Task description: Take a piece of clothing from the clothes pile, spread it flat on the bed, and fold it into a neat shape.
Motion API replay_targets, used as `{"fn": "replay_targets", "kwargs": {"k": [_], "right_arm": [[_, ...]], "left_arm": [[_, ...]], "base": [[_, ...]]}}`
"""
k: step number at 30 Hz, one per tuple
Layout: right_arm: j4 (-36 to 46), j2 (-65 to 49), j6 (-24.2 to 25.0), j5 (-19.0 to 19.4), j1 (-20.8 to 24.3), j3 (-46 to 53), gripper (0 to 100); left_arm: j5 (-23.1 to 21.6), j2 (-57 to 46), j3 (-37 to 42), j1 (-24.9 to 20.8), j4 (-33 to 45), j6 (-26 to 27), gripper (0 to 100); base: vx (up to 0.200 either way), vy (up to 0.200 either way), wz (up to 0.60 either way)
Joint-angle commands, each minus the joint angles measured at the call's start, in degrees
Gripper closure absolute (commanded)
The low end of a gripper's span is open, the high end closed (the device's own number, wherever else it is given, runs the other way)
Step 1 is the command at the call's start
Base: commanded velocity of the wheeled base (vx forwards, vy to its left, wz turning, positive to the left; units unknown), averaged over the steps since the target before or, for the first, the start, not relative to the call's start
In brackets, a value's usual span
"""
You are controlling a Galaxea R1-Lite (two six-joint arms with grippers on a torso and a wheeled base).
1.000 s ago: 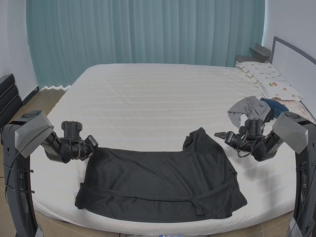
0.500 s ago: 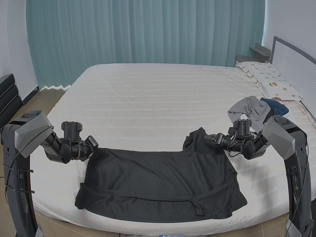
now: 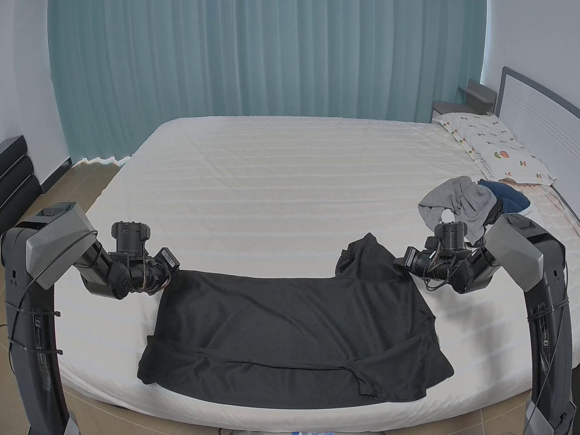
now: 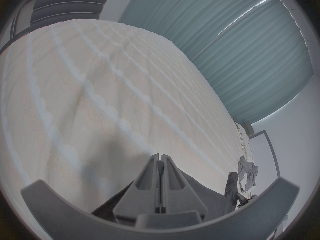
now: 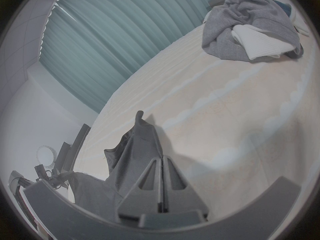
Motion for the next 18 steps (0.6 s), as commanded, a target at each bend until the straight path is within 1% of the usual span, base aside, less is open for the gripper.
{"fn": "replay_targets", "kwargs": {"k": [1,4,8,10,14,17,18], "right_arm": [[-0.64,-2.93,0.31,1.44,-0.95,2.15,100],[-2.05,-4.33,0.58,1.61,-1.65,2.94,100],[-3.98,-6.09,2.42,1.79,-2.09,5.14,100],[-7.76,-7.06,3.74,1.79,-2.27,7.25,100],[-10.14,-7.76,4.18,2.05,-2.53,9.45,100],[-11.98,-8.9,4.36,2.58,-2.71,10.85,100],[-12.6,-9.34,5.59,2.67,-2.71,11.91,100]], "left_arm": [[0.05,-0.58,-0.29,0.18,0.04,0.04,100],[0.05,-1.11,-0.46,0.35,0.04,0.04,100],[0.14,-1.9,-0.46,0.35,0.04,0.22,100],[0.14,-2.95,-0.38,0.79,0.04,0.22,100],[0.14,-4.45,0.41,1.32,0.13,0.22,100],[0.14,-5.33,1.21,2.55,0.13,0.4,100],[0.14,-5.5,1.82,2.81,0.13,0.48,100]], "base": [[0.0,0.0,0.0],[0.0,0.0,0.0],[0.0,0.0,0.0],[0.0,0.0,0.0],[0.0,0.0,0.0],[0.0,0.0,0.0],[0.0,0.0,0.0]]}}
